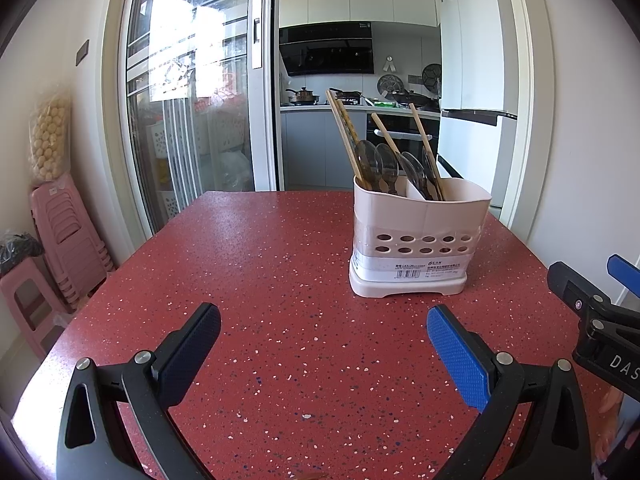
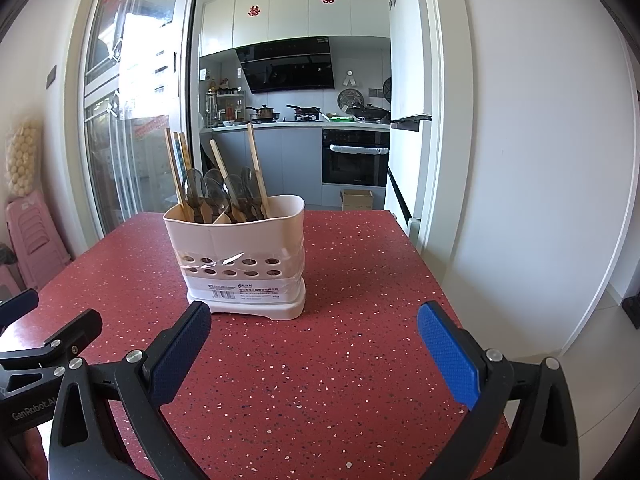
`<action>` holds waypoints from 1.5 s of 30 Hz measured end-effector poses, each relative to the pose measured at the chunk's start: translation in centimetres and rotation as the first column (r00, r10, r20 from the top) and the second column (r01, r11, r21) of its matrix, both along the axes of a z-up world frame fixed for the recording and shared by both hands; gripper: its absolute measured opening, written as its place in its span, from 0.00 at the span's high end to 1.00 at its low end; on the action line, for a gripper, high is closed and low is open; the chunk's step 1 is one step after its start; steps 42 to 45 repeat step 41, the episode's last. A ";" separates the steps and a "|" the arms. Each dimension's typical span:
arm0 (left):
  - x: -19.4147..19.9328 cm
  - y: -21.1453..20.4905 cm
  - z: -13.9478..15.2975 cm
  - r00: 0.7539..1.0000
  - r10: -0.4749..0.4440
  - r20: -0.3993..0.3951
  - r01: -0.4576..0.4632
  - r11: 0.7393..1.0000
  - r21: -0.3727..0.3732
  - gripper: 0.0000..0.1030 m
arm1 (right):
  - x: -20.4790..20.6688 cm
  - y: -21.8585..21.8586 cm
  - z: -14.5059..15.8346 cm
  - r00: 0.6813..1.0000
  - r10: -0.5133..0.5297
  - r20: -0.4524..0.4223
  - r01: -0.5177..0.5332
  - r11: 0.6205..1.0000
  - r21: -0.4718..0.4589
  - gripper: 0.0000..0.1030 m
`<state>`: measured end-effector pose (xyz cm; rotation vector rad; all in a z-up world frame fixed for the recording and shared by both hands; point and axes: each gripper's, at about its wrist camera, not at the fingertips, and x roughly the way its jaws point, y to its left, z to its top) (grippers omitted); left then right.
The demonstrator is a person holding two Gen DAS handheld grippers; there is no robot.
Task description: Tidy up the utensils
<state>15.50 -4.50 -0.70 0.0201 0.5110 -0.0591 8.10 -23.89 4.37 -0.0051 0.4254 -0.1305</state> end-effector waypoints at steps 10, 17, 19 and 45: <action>0.0 0.0 0.1 1.000 -0.001 -0.001 0.001 1.000 0.000 0.00 | -0.1 0.1 0.0 1.000 0.003 0.001 -0.003 1.000 0.001 0.00; 0.0 0.1 0.2 1.000 -0.003 -0.004 0.003 1.000 0.003 0.00 | -0.1 0.1 0.0 1.000 0.005 0.001 -0.005 1.000 0.002 0.00; 0.0 0.1 0.3 1.000 -0.004 -0.004 0.004 1.000 0.002 0.00 | -0.1 0.1 0.0 1.000 0.005 0.001 -0.005 1.000 0.002 0.00; -0.1 0.1 0.4 1.000 -0.027 -0.005 0.027 1.000 0.005 0.00 | -0.2 0.2 0.1 1.000 0.009 -0.001 -0.009 1.000 0.004 0.00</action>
